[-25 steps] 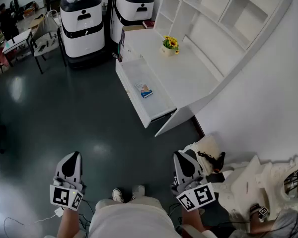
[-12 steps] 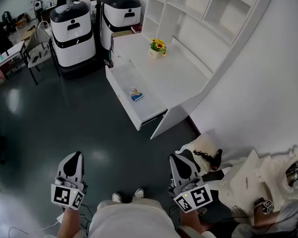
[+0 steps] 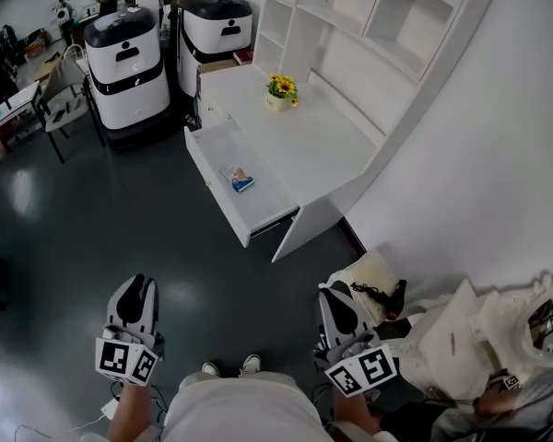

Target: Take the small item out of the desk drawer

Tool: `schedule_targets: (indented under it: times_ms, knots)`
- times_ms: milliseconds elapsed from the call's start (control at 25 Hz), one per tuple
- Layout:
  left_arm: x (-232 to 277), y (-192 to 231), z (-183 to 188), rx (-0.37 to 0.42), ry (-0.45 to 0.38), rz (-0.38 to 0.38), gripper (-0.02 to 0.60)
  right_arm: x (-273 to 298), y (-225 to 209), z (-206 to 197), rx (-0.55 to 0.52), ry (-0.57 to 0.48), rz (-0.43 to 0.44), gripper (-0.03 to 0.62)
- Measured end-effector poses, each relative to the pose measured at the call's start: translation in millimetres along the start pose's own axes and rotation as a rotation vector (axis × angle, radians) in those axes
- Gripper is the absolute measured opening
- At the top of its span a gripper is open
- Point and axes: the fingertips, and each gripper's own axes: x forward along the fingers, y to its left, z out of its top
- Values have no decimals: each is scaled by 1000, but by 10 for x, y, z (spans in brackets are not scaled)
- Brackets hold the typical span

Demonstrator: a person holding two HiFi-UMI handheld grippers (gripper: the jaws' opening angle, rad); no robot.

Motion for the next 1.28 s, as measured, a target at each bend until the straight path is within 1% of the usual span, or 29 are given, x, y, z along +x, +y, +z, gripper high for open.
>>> schedule_targets:
  times_ms: [160, 200, 280, 320, 400, 560, 720, 920, 1120, 1280]
  knots:
    - [177, -76, -69, -43, -9, 16, 299, -32, -165, 38, -8, -6, 1, 9]
    - [215, -92, -79, -50, -9, 25, 343, -41, -204, 45, -9, -8, 1, 9]
    - [288, -118, -98, -68, -11, 41, 396, -56, -286, 48, -10, -10, 1, 9]
    - [330, -127, -113, -81, -8, 48, 435, -60, -331, 47, -10, -11, 1, 9]
    - [421, -145, -161, -99, 2, 58, 483, -67, -425, 48, -6, -13, 0, 9]
    - [587, -286, -224, -125, 48, 70, 522, -104, -621, 32, 6, -12, -2, 9]
    - [709, -428, -357, -129, 73, 74, 526, -156, -762, -59, 30, 7, 14, 9]
    - [831, -509, -528, -128, 102, 93, 526, -100, -864, -292, 65, 56, 42, 9]
    - [967, -339, -647, -138, 129, 124, 526, 130, -933, -383, 76, 84, 68, 9]
    - [1283, -167, -808, -156, 141, 123, 526, 491, -1079, -472, 68, 108, 73, 9]
